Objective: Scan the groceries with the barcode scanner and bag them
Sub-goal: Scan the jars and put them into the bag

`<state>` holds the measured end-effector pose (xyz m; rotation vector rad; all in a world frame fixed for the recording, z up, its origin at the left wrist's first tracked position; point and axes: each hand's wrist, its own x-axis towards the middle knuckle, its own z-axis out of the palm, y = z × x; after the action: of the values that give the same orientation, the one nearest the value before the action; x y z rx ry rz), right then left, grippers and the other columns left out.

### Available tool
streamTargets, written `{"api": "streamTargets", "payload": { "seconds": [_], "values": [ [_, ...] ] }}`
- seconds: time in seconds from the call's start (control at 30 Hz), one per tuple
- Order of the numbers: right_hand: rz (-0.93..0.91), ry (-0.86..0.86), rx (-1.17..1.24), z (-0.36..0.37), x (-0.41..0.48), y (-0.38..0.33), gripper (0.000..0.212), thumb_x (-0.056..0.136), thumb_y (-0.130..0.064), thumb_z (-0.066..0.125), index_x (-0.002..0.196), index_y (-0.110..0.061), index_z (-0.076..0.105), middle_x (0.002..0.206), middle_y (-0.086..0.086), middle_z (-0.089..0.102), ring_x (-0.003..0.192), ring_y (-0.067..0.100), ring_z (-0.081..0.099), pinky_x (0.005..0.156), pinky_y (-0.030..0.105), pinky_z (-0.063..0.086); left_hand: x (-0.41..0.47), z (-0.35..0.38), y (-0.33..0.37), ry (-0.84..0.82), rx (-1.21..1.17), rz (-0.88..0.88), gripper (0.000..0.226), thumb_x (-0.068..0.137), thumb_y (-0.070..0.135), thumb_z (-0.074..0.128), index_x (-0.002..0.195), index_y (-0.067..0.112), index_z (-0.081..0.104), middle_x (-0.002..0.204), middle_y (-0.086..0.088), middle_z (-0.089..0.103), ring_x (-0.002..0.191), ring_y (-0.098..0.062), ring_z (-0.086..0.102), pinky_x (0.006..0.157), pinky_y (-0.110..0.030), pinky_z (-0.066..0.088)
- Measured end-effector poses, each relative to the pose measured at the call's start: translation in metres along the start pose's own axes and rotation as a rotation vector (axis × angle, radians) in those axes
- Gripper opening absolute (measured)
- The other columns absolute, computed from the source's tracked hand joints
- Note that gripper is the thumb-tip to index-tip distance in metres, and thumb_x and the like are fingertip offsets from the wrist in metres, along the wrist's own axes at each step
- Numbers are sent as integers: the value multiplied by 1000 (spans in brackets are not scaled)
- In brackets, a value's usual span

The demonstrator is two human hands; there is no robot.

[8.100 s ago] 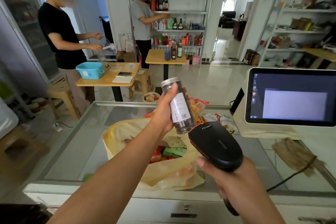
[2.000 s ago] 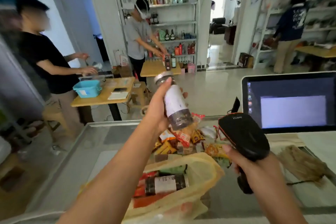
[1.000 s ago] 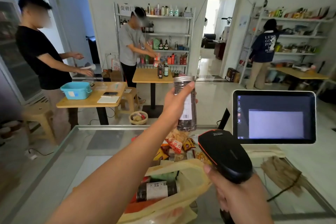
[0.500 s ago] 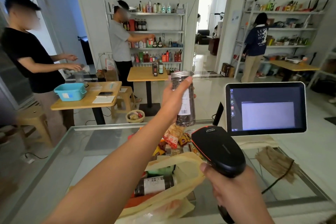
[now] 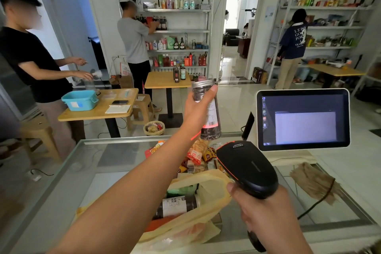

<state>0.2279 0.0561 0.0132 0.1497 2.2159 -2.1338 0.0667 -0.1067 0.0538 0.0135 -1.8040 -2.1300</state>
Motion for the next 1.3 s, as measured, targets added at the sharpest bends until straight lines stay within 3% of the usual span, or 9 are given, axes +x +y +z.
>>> {"api": "streamTargets", "payload": {
  "seconds": [0.33,0.47,0.6,0.73,0.87,0.97,1.1,1.23,1.3],
  "values": [
    [-54,-71,-72,2,4,-9,15,78,-15,78,77,-9,64,46,7,53,40,18,49,47,31,43,-12,-24,-8,12,14,-53,35,87,46,71,115,29,59,110,-8,72,99,-23,72,96,-49,55],
    [-117,20,-125,11,20,3,13,77,-21,79,80,-20,66,67,0,67,71,17,62,70,32,46,-40,-82,-17,36,75,-64,77,76,62,74,131,14,54,119,-10,69,108,-28,68,99,-53,51],
    [-98,48,-250,19,50,30,31,79,-22,79,104,-26,61,93,-2,59,94,15,50,82,27,33,-87,-152,-31,-103,99,-129,95,67,62,81,135,3,50,117,-17,65,104,-34,64,93,-51,51],
    [21,27,-400,33,76,59,45,78,-25,80,119,-17,64,110,9,63,110,30,57,92,42,44,-123,-195,-44,-357,257,-204,83,74,56,78,138,12,48,129,0,65,122,-23,59,104,-42,44],
    [102,17,-371,44,88,65,47,75,-11,80,119,-15,65,104,11,66,105,33,62,91,46,49,-138,-208,-66,-519,431,-310,75,78,43,75,142,24,40,137,4,56,132,-13,50,110,-30,39],
    [103,103,-292,42,95,58,44,78,-11,77,119,-17,64,102,8,64,98,29,61,84,41,48,-140,-204,-89,-482,529,-245,68,86,32,71,142,30,34,138,5,51,134,-13,46,114,-36,36],
    [98,129,-248,38,99,48,45,78,-16,77,120,-21,64,107,9,66,100,30,62,91,48,50,-137,-203,-108,-341,680,-61,67,88,37,70,143,34,32,142,4,47,134,-13,44,114,-37,36],
    [111,121,-228,37,100,47,45,79,-14,75,121,-21,62,104,5,64,98,26,60,81,39,46,-135,-214,-107,-254,742,-103,63,87,39,72,139,39,36,134,22,49,127,6,44,106,-12,34],
    [106,113,-225,37,99,48,46,78,-14,75,121,-21,62,104,4,64,99,25,60,81,39,46,-130,-218,-103,-312,814,-154,62,86,44,71,140,39,39,132,28,49,125,11,44,106,-12,35]
  ]
}}
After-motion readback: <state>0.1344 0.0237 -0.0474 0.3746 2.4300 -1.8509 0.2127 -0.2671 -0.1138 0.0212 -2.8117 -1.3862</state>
